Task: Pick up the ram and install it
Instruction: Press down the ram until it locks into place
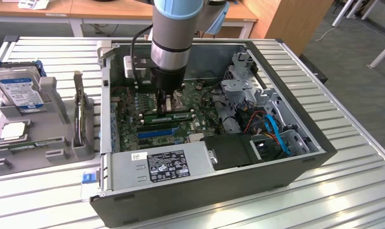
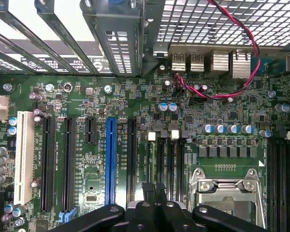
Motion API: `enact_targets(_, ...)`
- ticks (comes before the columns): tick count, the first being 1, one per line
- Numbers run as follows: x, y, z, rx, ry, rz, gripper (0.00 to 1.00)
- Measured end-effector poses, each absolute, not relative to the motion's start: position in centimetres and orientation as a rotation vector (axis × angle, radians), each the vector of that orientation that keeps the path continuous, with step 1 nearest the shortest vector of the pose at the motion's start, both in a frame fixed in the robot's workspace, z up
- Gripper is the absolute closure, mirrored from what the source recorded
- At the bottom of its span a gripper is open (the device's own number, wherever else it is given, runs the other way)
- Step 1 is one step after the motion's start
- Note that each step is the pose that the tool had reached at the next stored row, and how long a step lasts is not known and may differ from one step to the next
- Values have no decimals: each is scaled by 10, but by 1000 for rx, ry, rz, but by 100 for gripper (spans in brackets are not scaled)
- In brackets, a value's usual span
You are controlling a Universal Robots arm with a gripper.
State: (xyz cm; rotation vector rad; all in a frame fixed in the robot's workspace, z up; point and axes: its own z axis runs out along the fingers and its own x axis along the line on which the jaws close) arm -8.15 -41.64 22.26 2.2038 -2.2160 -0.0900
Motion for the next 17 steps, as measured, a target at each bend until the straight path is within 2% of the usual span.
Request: enact_targets(17, -82, -417, 221, 2204, -2216, -90, 90)
